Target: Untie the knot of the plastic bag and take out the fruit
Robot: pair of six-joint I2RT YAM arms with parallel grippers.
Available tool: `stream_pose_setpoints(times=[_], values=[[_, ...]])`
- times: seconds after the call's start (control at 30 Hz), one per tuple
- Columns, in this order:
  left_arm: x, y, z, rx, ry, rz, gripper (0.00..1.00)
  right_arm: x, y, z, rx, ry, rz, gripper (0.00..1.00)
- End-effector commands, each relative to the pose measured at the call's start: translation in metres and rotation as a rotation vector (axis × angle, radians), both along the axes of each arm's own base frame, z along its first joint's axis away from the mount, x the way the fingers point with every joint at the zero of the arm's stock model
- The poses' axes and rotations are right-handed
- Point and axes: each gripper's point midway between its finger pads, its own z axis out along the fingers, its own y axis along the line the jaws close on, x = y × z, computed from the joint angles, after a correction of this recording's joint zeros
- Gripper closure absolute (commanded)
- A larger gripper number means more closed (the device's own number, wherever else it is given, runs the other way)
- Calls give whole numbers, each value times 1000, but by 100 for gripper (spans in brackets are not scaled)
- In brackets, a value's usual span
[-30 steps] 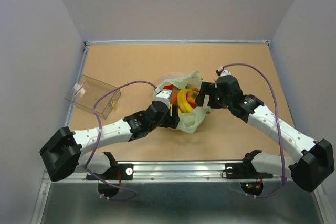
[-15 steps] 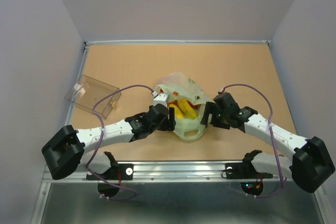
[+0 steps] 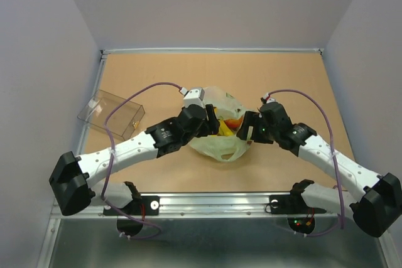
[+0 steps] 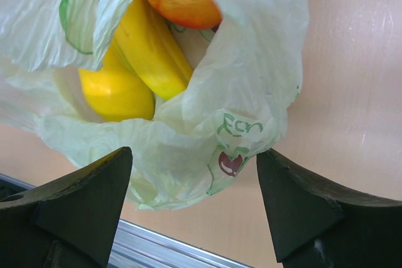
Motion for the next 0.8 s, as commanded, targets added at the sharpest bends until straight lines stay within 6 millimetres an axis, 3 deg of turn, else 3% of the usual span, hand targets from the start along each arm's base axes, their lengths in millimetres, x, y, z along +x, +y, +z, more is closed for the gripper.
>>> stream_pose_setpoints(times=[0.0, 0.13, 0.37, 0.47, 0.6, 0.7, 0.77], values=[[7, -6, -11, 45, 31, 32, 34, 9, 9, 28, 35, -78, 31, 15], [12, -16, -40, 116, 83, 25, 43, 7, 10, 27, 35, -76, 42, 15], [22, -3, -75, 222, 100, 95, 47, 0, 5, 8, 9, -40, 41, 15], [10, -7, -96, 223, 165, 64, 46, -4, 2, -1, -3, -26, 41, 15], [-15, 2, -134, 244, 278, 29, 46, -9, 1, -9, -8, -9, 51, 15], [-25, 8, -142, 242, 311, 20, 46, -9, 1, -12, -10, -5, 53, 15], [-26, 7, -136, 229, 304, 5, 46, -8, 1, -12, -12, -6, 54, 14]])
